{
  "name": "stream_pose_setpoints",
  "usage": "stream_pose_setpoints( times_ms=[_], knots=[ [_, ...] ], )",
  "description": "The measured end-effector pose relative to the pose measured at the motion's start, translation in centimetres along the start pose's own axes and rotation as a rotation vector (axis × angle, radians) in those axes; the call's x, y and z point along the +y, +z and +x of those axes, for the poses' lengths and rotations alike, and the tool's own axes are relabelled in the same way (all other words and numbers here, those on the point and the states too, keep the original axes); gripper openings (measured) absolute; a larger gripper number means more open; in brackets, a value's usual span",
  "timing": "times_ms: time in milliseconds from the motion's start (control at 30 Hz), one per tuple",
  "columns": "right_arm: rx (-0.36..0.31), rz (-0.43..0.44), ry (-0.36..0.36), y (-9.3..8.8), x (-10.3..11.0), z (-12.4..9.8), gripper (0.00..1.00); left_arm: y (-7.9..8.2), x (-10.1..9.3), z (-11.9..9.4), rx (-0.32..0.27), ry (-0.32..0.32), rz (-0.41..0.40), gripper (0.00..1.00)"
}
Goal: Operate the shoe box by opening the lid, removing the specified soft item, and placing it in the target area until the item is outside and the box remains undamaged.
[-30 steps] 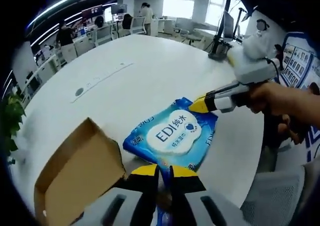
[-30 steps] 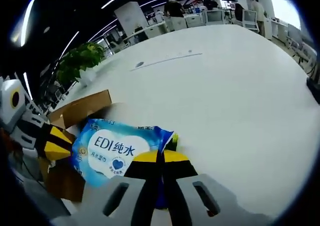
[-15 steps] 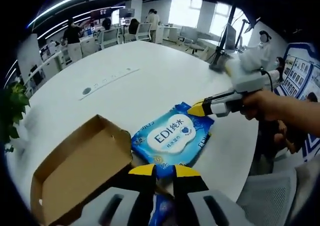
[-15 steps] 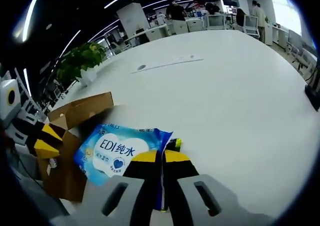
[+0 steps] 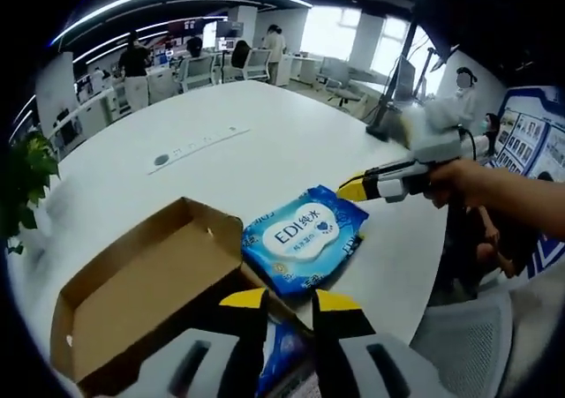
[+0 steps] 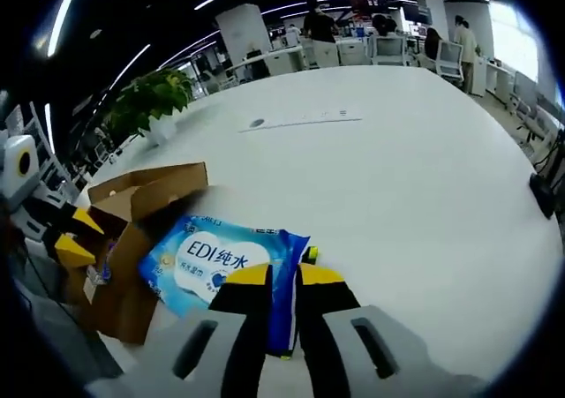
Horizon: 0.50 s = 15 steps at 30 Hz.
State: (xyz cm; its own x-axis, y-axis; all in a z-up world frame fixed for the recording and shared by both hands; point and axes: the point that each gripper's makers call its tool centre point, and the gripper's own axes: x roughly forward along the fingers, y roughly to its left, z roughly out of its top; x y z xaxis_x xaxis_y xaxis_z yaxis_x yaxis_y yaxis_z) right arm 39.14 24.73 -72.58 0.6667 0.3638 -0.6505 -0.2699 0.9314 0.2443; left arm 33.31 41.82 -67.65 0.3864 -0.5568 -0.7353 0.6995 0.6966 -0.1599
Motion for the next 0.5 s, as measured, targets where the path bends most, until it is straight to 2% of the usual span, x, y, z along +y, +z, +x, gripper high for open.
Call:
stream_pose_setpoints(
  times_ms=[500],
  knots=[
    [0.002, -0.094, 0.04, 0.8, 3.3, -2.7, 0.19, -2.0, 0.8, -2.2, 0.01, -0.015, 0.02, 0.22]
  ],
)
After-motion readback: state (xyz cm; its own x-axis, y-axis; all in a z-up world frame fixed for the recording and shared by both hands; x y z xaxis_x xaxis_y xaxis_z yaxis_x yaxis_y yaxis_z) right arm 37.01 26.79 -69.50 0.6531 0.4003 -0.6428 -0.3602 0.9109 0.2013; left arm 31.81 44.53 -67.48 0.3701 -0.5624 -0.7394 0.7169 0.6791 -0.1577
